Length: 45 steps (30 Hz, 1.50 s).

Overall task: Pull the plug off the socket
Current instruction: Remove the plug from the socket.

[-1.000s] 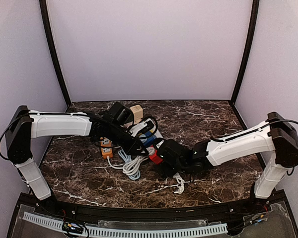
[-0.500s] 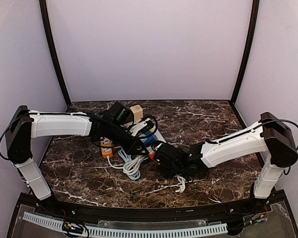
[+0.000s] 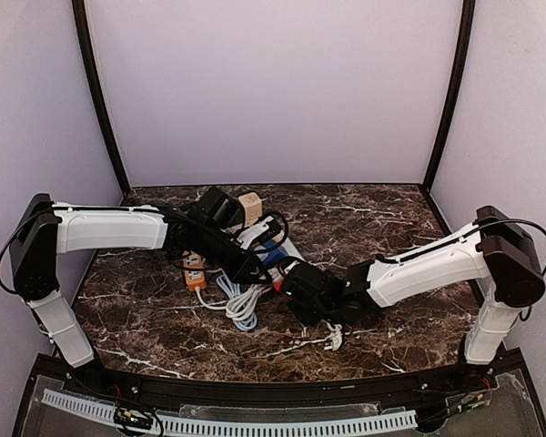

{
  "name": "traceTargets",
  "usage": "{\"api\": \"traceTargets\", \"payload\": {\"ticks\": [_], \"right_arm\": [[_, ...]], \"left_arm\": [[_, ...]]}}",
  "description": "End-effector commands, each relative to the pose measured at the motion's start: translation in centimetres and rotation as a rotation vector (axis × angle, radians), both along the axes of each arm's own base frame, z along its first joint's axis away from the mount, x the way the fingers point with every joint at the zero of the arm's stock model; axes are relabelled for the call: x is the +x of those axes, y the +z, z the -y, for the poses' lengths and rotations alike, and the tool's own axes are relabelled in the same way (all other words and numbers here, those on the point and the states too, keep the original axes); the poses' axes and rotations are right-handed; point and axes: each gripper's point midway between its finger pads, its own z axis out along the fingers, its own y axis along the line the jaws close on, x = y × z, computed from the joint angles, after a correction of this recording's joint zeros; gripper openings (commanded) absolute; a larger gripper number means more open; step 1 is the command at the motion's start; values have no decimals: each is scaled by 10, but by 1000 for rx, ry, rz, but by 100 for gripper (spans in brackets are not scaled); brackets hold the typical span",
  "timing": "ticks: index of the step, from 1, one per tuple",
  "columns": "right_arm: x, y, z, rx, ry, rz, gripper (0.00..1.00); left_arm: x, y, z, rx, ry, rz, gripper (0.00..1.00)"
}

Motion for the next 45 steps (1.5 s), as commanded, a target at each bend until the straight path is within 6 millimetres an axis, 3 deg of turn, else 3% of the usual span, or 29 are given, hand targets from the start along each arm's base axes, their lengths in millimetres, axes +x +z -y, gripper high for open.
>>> {"api": "traceTargets", "payload": {"ticks": [1,5,18,33,45], "right_arm": [[3,1,-3,-17,10,26,14],[0,-1,-4,-22,33,14,0],[-9,0,-10,-23,139,28,0],[12,-2,-1,58,-60,-118,0],[20,-8,9,81,-120,-180,0]], "left_arm": [[7,42,-1,-86,25,72,1],[14,45,-5,-80,53,94,1],[17,53,-8,-125,45,57,1],[20,36,-14,-48,73,126,1],[15,38,-11,-42,51,182,1]]}}
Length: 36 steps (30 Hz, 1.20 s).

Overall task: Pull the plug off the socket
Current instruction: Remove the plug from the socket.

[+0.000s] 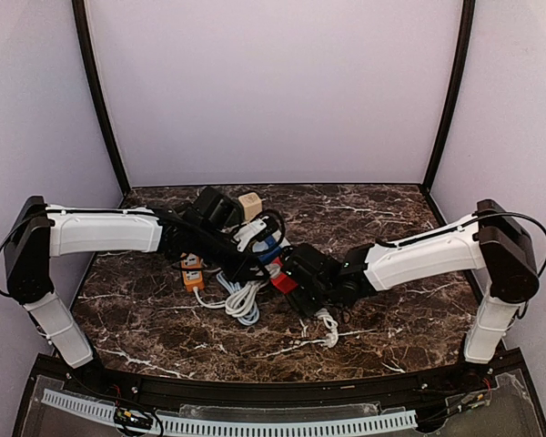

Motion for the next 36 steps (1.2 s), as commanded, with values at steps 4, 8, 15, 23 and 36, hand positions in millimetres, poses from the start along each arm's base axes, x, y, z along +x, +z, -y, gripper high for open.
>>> {"api": "traceTargets", "payload": {"ticks": [4,8,15,23,36], "right_arm": [[6,-4,12,8,-42,-9,0],[0,-1,7,28,31,10,0],[-6,4,4,30,105,38,0],[-22,0,-8,10,223,61,0],[-23,-2,-3,-9,190,76,0]], "left_arm": [[6,37,-4,-60,13,71,1],[9,36,-5,-55,14,34,1],[10,38,-5,-80,13,-43,1],[5,39,-1,-98,7,-129,1],[12,41,-6,-106,31,-135,1]]}}
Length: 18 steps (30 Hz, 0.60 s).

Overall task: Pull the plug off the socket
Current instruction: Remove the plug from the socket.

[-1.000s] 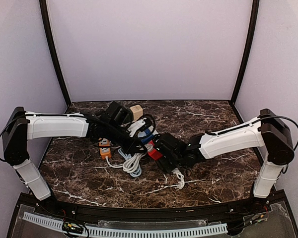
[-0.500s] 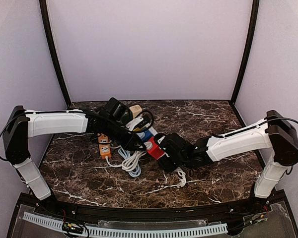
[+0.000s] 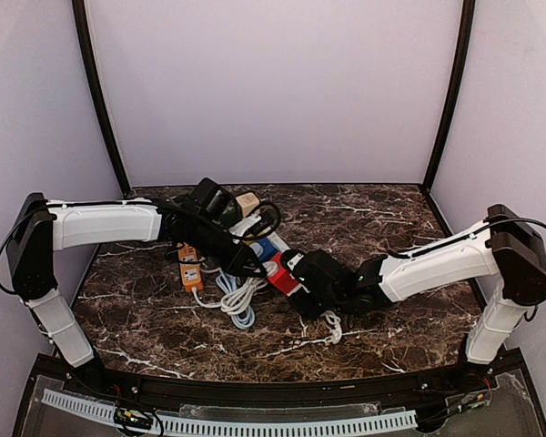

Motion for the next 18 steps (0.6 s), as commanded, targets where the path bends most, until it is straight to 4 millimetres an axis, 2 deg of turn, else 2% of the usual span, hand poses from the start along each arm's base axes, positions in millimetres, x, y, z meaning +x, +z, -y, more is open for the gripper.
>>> {"api": "traceTargets", "payload": {"ticks": [1,10,18], "right_arm": [[-15,-12,5,-58,34,-49,0],[2,-15,8,-21,-110,-124,0],[18,-17,22,30,-229,-197,0]], "left_arm": [[13,32,0,-69,30,36,1],[15,38,-2,-106,36,108,1],[14,37,-2,-112,34,119,1]]}}
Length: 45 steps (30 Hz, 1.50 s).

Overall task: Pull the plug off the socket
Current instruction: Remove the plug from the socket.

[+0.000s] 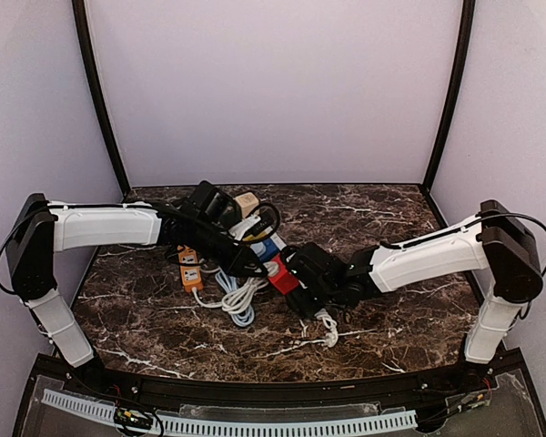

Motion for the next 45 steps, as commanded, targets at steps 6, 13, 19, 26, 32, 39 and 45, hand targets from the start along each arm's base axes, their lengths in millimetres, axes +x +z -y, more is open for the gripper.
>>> {"api": "traceTargets", "payload": {"ticks": [6,13,19,26,32,39,45], "right_arm": [[16,-6,24,26,-148,-71,0],[15,-3,24,34,-98,-37,0],[2,4,15,60,30,6,0],[-8,4,13,23,105,47,0],[-18,5,2,23,174,68,0],[-15,6,2,4,163,96,0],[-10,5,2,-13,122,94,0]], "left_arm": [[11,40,-3,-89,31,93,0],[14,40,-4,-78,48,91,1],[20,33,-7,-48,77,45,1],[27,30,-11,-62,107,0,1],[32,26,-14,-73,129,-32,1],[36,26,-16,-85,140,-43,1],[37,24,-17,-80,148,-41,1]]}}
